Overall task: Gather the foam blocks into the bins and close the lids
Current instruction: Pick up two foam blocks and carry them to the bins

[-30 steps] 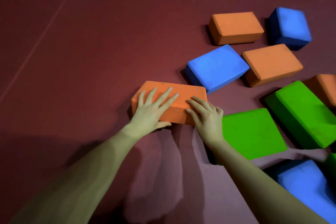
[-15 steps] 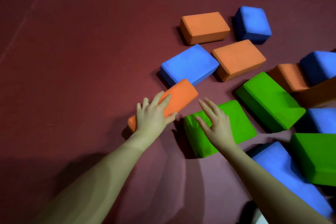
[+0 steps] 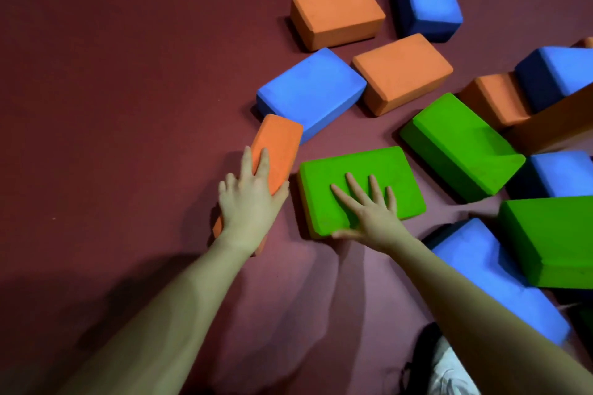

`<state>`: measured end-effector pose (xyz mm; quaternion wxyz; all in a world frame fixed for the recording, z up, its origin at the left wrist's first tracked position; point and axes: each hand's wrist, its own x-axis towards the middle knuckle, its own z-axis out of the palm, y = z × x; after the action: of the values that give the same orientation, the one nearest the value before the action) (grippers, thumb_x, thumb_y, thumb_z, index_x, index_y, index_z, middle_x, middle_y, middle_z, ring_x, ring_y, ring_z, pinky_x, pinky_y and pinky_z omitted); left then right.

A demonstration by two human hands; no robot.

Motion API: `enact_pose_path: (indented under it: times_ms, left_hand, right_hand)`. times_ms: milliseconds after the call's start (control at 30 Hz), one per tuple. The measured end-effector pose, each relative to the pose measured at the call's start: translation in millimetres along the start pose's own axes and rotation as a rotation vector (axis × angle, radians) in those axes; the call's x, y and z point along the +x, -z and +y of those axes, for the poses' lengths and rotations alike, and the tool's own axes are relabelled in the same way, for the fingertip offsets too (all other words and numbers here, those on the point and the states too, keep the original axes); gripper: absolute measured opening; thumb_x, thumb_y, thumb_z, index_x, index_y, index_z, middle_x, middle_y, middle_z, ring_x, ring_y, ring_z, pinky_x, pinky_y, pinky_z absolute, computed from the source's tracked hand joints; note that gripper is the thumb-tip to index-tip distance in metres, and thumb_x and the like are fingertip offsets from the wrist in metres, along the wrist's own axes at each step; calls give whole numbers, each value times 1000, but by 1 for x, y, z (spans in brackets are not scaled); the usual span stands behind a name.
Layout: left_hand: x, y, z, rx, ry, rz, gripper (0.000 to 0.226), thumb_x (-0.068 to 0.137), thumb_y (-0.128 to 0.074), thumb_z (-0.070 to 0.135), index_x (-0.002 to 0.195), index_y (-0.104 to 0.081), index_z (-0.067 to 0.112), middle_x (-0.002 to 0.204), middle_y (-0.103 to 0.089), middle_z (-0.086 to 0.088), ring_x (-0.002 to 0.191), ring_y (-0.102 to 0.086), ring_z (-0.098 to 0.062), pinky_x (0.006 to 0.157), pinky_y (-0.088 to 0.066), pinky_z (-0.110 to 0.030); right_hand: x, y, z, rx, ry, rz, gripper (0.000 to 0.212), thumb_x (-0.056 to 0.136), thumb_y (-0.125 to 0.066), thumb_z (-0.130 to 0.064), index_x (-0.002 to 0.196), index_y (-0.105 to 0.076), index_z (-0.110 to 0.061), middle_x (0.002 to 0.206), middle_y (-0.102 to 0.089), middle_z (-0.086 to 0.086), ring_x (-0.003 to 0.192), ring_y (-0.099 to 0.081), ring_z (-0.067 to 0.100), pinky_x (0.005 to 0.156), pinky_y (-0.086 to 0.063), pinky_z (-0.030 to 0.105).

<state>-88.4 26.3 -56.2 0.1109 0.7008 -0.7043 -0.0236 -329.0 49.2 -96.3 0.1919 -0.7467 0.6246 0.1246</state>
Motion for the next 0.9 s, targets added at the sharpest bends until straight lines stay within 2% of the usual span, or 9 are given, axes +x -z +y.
enact_pose_path:
  times_ms: [67, 133, 300, 433, 467, 533, 633, 833, 900]
  left_hand:
    - [1, 1, -9, 20, 27, 25, 67, 68, -79, 41, 127, -61, 14, 134, -55, -17, 70, -61, -38, 65, -48, -39]
    - [7, 2, -14, 30, 59, 27, 67, 71, -77, 42, 130, -59, 16, 137, -52, -16, 74, -60, -40, 68, -46, -40]
    - [7, 4, -10, 67, 52, -7, 71, 72, -74, 49, 133, -56, 18, 138, -52, -15, 74, -60, -39, 66, -47, -38]
    - [4, 3, -3, 61, 79, -3, 69, 72, -73, 50, 132, -57, 20, 138, -52, -14, 72, -59, -38, 65, -46, -37]
    - [5, 3, -1, 45, 92, -12, 69, 73, -72, 49, 133, -56, 19, 139, -52, -14, 74, -60, -38, 66, -46, -37]
    - [9, 6, 2, -8, 121, -27, 67, 76, -71, 47, 135, -54, 19, 141, -49, -15, 79, -61, -41, 70, -47, -40]
    - [18, 9, 0, -79, 181, -57, 65, 83, -65, 46, 140, -48, 21, 148, -40, -14, 93, -59, -45, 81, -46, -44]
    - [33, 6, 9, -68, 175, -12, 64, 75, -73, 46, 131, -58, 20, 140, -50, -15, 82, -62, -43, 74, -47, -43]
    - [34, 4, 10, -66, 170, -14, 63, 72, -75, 46, 128, -61, 20, 137, -54, -16, 76, -62, -42, 70, -48, -41]
  right_hand:
    - [18, 2, -23, 81, -85, 83, 86, 78, -39, -79, 149, -2, -48, 160, 10, -13, 147, 8, 37, 113, -3, 60]
    - [31, 7, -34, 99, -101, 107, 83, 81, -42, -76, 150, -6, -47, 161, 7, -11, 146, 7, 38, 112, -3, 61]
    - [31, 20, 2, -123, 49, 15, 105, 73, -59, -74, 140, 19, -51, 159, 19, -9, 144, 13, 42, 110, 0, 66]
    - [38, 20, 14, -177, 59, 30, 100, 75, -51, -77, 137, 23, -50, 160, 17, -3, 143, 10, 47, 106, -6, 73]
    - [40, 20, 11, -188, 67, 58, 94, 76, -45, -79, 140, 17, -48, 162, 8, -1, 143, 2, 48, 105, -11, 74]
    - [41, 22, 1, -177, 88, 130, 83, 77, -32, -80, 148, -10, -43, 159, -21, 4, 137, -23, 54, 97, -23, 77]
    - [43, 23, -7, -152, 120, 238, 72, 80, -30, -72, 140, -46, -35, 142, -51, 6, 119, -50, 53, 84, -37, 75]
    - [48, 43, -3, -97, 139, 383, 68, 89, -22, -69, 131, -58, -30, 129, -63, 2, 107, -62, 43, 82, -50, 60]
    - [52, 50, -1, -74, 137, 414, 65, 87, -29, -67, 130, -59, -29, 126, -64, 2, 106, -64, 41, 82, -52, 56]
